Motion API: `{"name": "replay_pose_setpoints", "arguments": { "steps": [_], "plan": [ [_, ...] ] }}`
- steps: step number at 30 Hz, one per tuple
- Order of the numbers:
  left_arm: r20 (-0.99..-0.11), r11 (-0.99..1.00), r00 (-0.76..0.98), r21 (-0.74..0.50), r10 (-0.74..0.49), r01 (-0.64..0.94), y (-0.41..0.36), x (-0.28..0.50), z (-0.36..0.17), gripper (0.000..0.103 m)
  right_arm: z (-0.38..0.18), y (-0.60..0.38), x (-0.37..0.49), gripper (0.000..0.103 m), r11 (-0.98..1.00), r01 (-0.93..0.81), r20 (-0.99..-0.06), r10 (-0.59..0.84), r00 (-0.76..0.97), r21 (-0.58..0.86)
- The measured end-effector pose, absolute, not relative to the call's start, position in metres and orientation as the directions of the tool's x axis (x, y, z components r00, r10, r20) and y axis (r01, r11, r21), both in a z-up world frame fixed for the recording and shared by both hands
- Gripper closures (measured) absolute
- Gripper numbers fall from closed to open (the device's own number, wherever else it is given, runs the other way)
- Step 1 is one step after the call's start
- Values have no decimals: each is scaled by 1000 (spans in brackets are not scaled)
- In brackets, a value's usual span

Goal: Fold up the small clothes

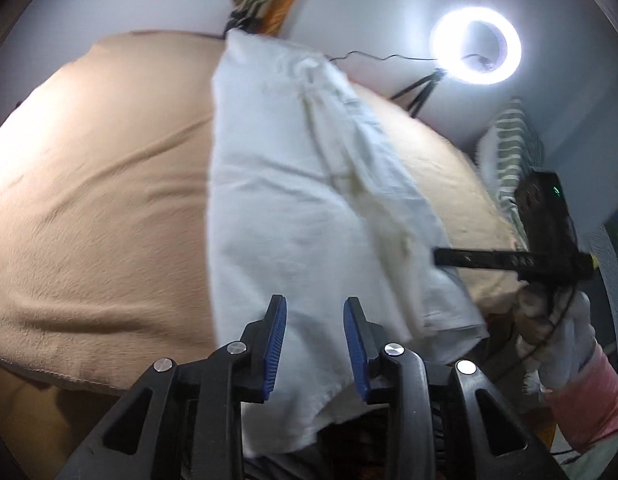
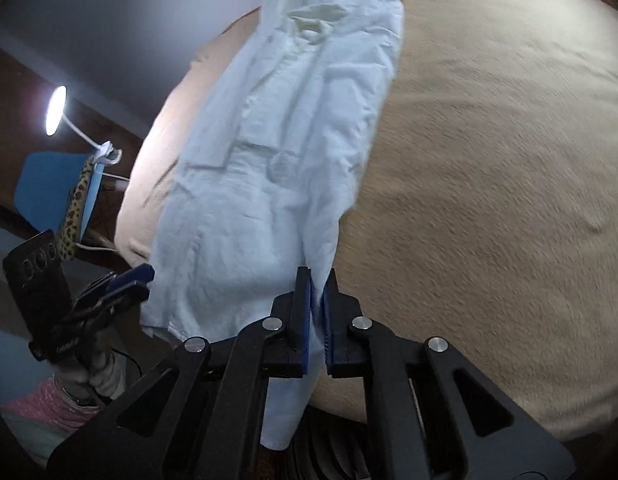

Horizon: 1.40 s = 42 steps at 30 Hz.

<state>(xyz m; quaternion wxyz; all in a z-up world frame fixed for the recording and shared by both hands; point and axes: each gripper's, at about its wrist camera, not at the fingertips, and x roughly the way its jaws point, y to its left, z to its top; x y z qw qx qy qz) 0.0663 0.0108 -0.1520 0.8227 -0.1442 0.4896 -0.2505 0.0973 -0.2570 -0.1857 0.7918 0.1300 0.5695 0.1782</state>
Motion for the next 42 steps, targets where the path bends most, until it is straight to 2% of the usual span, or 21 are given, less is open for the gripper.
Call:
{"name": "replay_pose_setpoints", "arguments": {
  "steps": [4, 6, 8, 13, 17, 21, 26, 30, 35, 38, 42],
  "plan": [
    [-731, 848, 430, -447, -530, 286, 12, 76, -139, 74, -172, -248, 90, 93, 924, -203, -883, 372, 286, 324],
    [-706, 836, 449, -446, -548, 319, 10, 81, -127, 74, -155, -247, 91, 83, 940, -228, -892, 317, 322, 252],
    [-683, 820, 455, -450, -571, 353, 1, 88, -122, 74, -135, -248, 93, 80, 941, -253, -865, 311, 395, 223],
    [-663, 756, 388, -453, -640, 473, -47, 104, -124, 74, -118, -243, 115, 80, 910, -302, -792, 401, 460, 286],
    [-705, 743, 324, -430, -631, 513, -71, 110, -145, 75, -142, -227, 134, 80, 913, -290, -810, 393, 435, 286],
    [-745, 756, 346, -312, -570, 575, -85, 93, -157, 75, -174, -233, 126, 80, 939, -247, -862, 321, 393, 238],
    [-734, 747, 340, -330, -587, 576, -86, 96, -143, 75, -153, -242, 125, 80, 926, -276, -845, 355, 399, 258],
    [-691, 711, 334, -371, -641, 598, -100, 103, -132, 75, -128, -257, 171, 79, 922, -245, -795, 383, 471, 299],
    [-689, 669, 278, -394, -669, 631, -123, 111, -140, 75, -127, -246, 248, 79, 920, -266, -803, 384, 455, 289],
    [-703, 652, 242, -399, -669, 645, -133, 115, -150, 75, -140, -241, 286, 79, 933, -263, -836, 341, 429, 245],
    [-708, 643, 221, -406, -670, 649, -136, 115, -162, 76, -162, -245, 327, 79, 969, -179, -857, 235, 458, 171]
  ]
}}
